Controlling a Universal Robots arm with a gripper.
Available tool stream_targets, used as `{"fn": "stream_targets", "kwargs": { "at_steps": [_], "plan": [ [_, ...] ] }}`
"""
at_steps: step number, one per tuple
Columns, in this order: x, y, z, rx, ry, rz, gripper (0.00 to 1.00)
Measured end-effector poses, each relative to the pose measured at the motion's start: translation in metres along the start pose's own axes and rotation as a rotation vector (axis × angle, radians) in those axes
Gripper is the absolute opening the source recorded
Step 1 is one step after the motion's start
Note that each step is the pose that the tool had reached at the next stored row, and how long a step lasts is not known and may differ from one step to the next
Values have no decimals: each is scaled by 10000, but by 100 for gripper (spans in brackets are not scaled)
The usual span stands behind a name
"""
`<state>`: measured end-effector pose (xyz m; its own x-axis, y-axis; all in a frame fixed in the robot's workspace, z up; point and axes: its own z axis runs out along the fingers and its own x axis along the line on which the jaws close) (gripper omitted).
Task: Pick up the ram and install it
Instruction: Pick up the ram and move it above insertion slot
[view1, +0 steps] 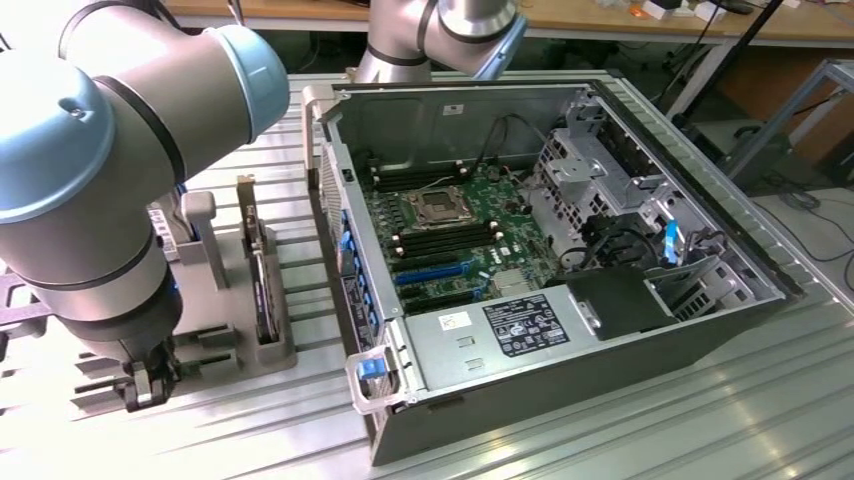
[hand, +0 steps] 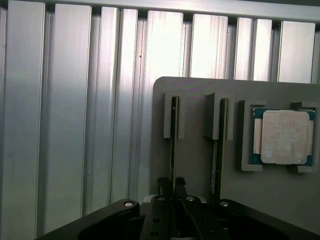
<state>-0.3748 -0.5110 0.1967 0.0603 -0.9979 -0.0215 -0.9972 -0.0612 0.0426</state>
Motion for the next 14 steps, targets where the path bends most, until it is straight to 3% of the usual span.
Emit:
{"fn": "stream_targets", "kwargs": {
  "at_steps": [5,6,14],
  "plan": [
    [-1,0,-22,4,-4,0,14],
    [-3,6,-132,1,-2,0,14],
    [-12,24,-560,1,-2,0,14]
  ]
}}
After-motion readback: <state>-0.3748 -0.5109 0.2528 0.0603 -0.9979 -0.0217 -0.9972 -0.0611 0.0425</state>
